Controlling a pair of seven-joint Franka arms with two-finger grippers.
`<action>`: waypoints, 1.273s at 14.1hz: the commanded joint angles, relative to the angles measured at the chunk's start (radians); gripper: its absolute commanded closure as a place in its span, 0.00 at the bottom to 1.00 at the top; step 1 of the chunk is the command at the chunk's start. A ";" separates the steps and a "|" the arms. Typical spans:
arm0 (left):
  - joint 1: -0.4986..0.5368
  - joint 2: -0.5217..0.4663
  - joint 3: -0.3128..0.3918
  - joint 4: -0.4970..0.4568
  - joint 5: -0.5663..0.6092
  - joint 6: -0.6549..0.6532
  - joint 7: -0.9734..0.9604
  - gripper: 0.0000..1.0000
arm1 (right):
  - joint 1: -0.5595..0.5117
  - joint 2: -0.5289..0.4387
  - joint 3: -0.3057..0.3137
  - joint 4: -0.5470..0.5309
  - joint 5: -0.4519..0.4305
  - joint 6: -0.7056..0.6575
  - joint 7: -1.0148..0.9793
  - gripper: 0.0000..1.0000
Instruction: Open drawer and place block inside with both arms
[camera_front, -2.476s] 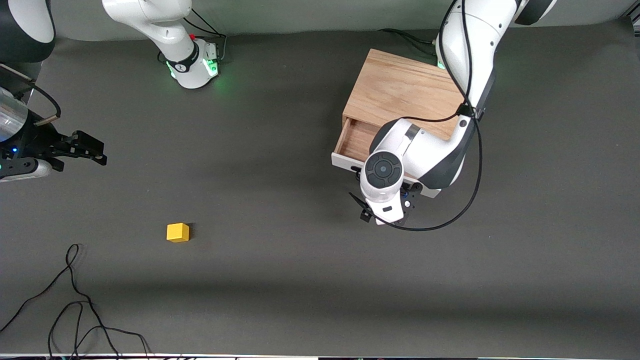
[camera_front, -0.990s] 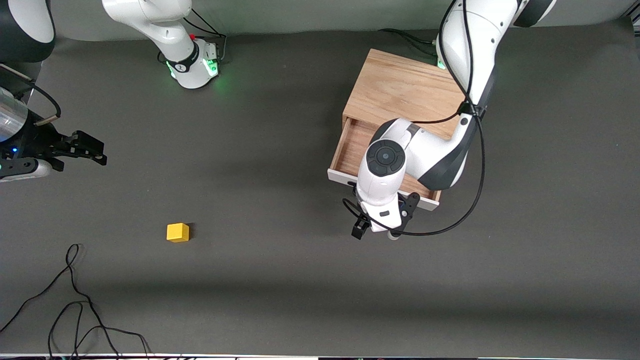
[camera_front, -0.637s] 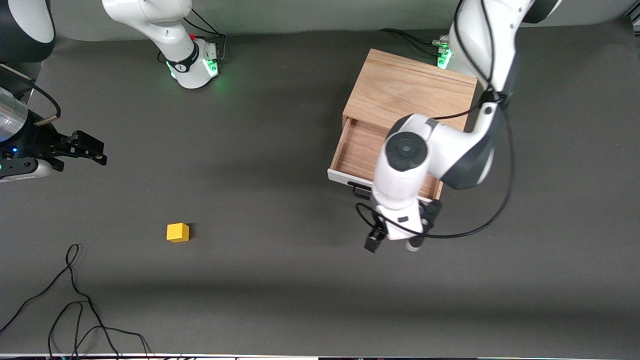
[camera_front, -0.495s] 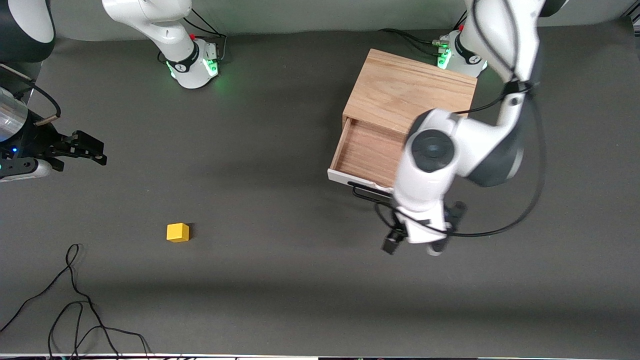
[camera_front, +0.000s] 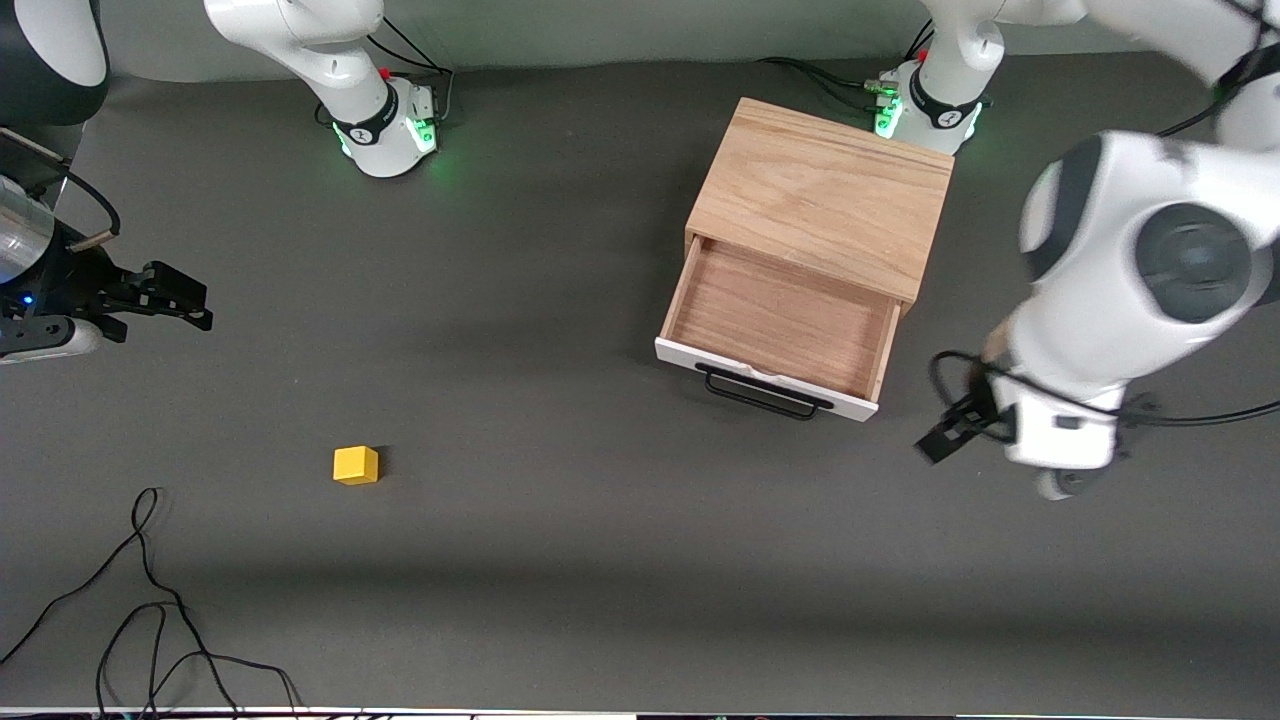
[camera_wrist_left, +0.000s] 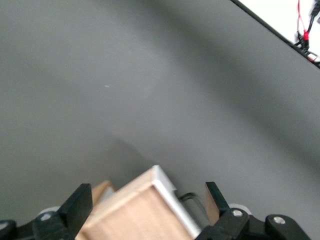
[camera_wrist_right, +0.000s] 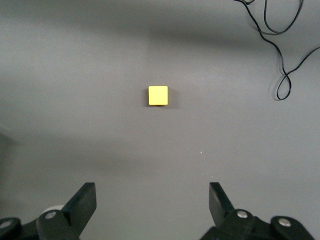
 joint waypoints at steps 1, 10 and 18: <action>0.059 -0.076 -0.004 -0.040 -0.017 -0.085 0.204 0.00 | 0.004 0.008 -0.007 0.019 -0.004 -0.015 -0.002 0.00; 0.188 -0.263 0.001 -0.219 -0.014 -0.150 0.730 0.00 | 0.006 0.112 0.003 0.041 -0.013 0.048 0.001 0.00; 0.202 -0.394 0.004 -0.393 -0.008 -0.043 0.810 0.00 | 0.021 0.166 -0.003 -0.129 -0.018 0.239 0.003 0.00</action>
